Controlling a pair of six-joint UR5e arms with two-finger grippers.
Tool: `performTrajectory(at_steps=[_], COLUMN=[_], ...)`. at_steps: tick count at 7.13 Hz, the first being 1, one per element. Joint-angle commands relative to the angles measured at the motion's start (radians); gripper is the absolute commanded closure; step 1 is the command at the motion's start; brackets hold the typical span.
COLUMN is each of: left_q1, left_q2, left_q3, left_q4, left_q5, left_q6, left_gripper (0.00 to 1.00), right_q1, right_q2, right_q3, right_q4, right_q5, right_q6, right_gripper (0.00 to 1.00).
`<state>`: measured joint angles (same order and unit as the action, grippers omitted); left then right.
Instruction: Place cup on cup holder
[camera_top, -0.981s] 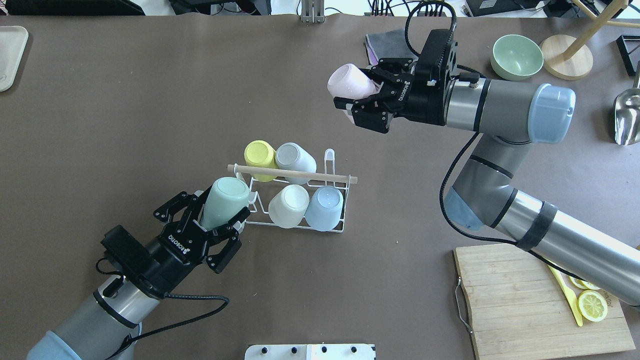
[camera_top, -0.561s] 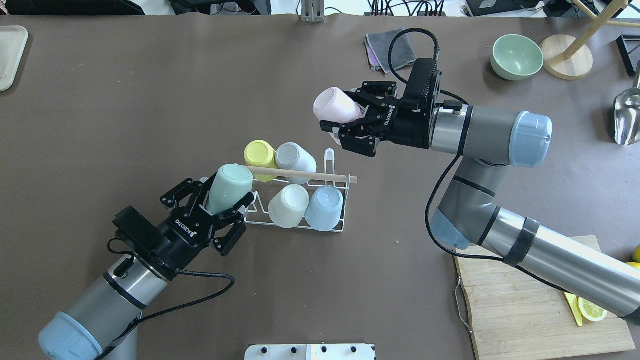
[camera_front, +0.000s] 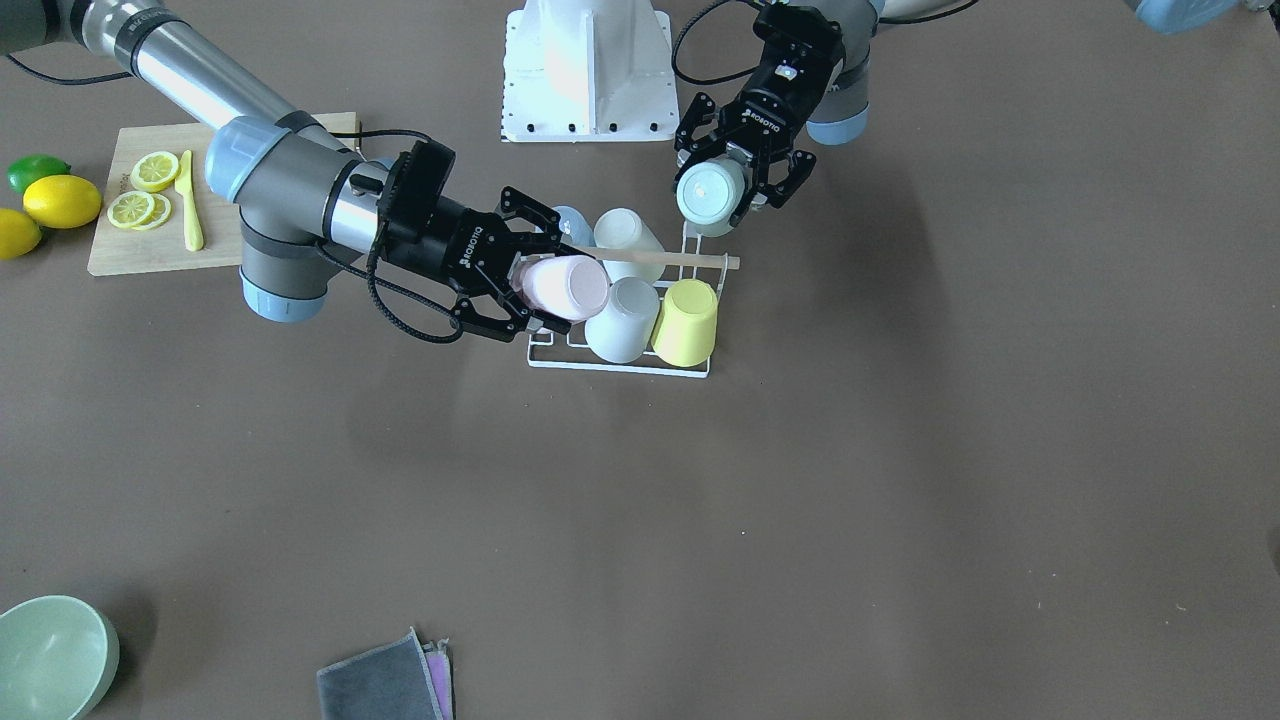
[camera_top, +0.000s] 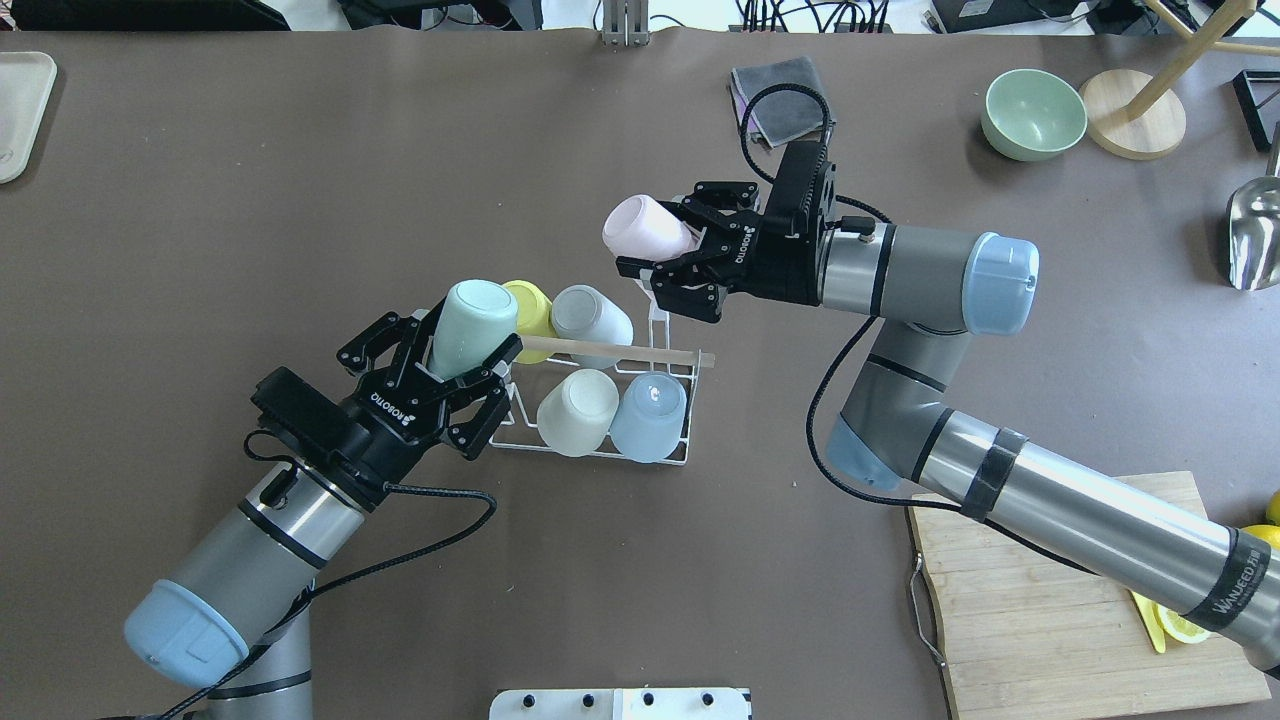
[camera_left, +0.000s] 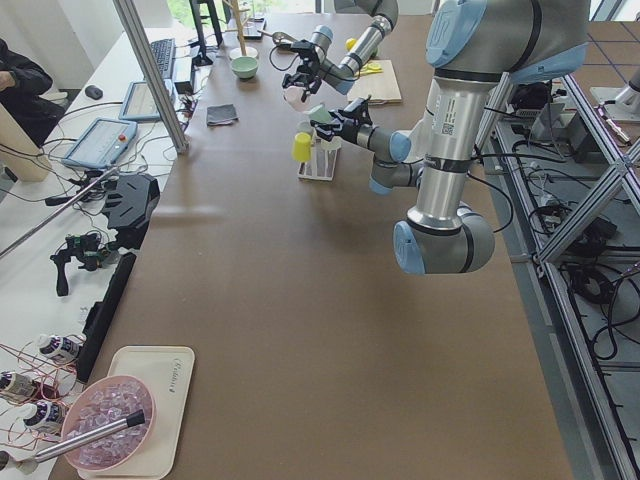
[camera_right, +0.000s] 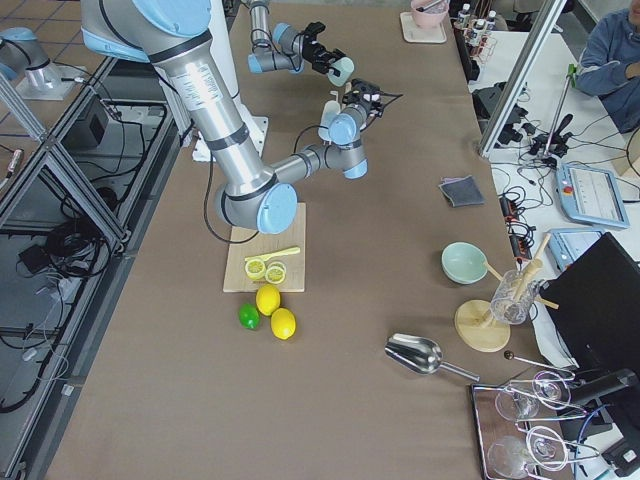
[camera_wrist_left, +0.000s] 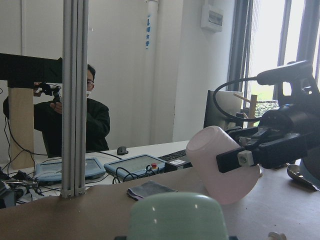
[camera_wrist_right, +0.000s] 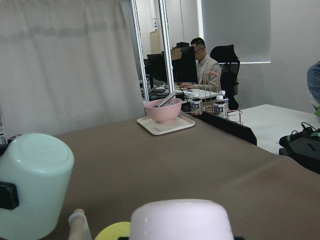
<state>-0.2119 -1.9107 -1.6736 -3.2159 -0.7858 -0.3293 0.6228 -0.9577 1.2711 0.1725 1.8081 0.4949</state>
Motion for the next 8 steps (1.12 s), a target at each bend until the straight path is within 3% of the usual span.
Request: performTrajectory(at_steps=[1, 4, 8], left_q1=[-0.015, -0.007, 0.003], left_q2=[-0.025, -0.028, -0.036], left_q3=[0.044, 0.052, 0.060], left_q4=[-0.005, -0.019, -0.035], left_q5=[0.000, 0.002, 0.002], left_q6=[-0.005, -0.007, -0.013], left_gripper=[1.00, 1.00, 1.00], right_q1=[-0.028, -0.031, -0.032], right_q2=[0.010, 0.004, 0.042], right_q3=[-0.032, -0.087, -0.131], right_q4=[0.057, 0.171, 0.199], right_q5=[-0.007, -0.021, -0.065], right_q6=[0.001, -0.001, -0.001], right_gripper=[1.00, 1.00, 1.00])
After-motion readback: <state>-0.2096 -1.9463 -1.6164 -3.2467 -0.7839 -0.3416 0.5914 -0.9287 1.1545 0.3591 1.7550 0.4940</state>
